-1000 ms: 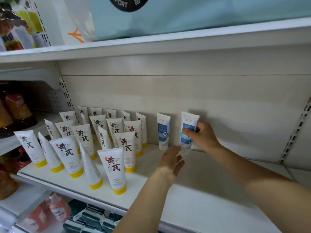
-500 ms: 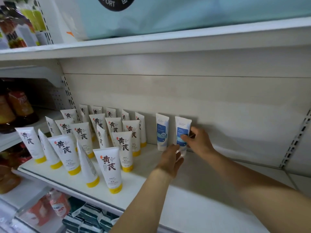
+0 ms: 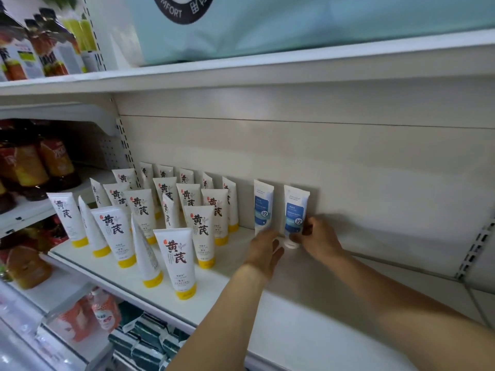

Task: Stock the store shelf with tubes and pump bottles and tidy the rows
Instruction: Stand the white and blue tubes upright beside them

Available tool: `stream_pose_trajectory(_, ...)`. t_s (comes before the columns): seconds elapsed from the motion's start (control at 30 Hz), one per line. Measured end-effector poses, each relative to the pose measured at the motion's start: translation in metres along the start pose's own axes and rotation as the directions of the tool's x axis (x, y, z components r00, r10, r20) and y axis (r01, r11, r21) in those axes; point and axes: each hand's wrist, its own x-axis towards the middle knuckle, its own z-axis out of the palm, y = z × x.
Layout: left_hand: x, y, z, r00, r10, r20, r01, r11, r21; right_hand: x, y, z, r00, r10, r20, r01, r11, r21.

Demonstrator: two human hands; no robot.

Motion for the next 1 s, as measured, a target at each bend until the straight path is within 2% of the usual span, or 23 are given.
stream_pose_trajectory(0.13,0.010,0.000,-0.010,0.976,0.168,-0.135,-0.152,0.981,0.121,-0.001,0.008,0.001,1.000,0.003,0.007,-0.003,1.000,0.001)
stream_pose_trajectory(0.23,0.019,-0.003,-0.018,0.931,0.312,-0.190,-0.237,0.912,0.334,-0.001,0.014,0.003,1.000,0.009,0.015,-0.009,1.000,-0.016)
stream_pose_trajectory(0.33,0.026,-0.007,-0.025,0.884,0.453,-0.111,-0.301,0.735,0.608,-0.001,0.017,0.005,1.000,0.009,0.011,-0.009,1.000,-0.019)
stream_pose_trajectory(0.4,0.031,-0.010,-0.028,0.877,0.480,-0.032,-0.300,0.598,0.743,-0.001,0.016,0.005,1.000,-0.001,0.014,0.002,1.000,-0.022)
stream_pose_trajectory(0.57,0.034,-0.008,-0.025,0.892,0.445,0.081,-0.293,0.434,0.852,0.003,0.016,0.010,1.000,-0.012,0.018,0.012,1.000,-0.027)
stream_pose_trajectory(0.83,0.038,-0.007,-0.028,0.913,0.400,0.075,-0.243,0.387,0.889,0.005,0.014,0.014,0.999,-0.033,0.002,0.033,0.999,-0.040)
stream_pose_trajectory(0.93,0.038,-0.006,-0.029,0.924,0.379,0.036,-0.207,0.420,0.884,0.000,0.013,0.011,0.999,-0.037,-0.002,0.037,0.999,-0.005)
stream_pose_trajectory(1.0,0.038,-0.008,-0.030,0.922,0.388,-0.007,-0.194,0.477,0.857,-0.005,0.013,0.008,1.000,-0.031,-0.004,0.031,0.999,-0.013)
